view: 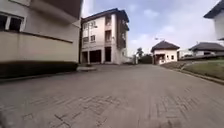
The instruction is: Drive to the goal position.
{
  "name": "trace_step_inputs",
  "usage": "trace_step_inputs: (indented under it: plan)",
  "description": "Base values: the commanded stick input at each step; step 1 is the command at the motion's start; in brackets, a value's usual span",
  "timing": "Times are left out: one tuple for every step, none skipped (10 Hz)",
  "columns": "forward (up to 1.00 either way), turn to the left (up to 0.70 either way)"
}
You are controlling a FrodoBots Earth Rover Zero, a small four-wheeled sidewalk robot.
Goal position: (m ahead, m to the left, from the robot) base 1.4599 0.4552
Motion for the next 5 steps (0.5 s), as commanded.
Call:
trace_step_inputs:
  plan:
    - [0.70,-0.34]
    - [0.70,-0.29]
    - [0.70,-0.23]
    - [0.70,0.00]
    - [0.70,0.00]
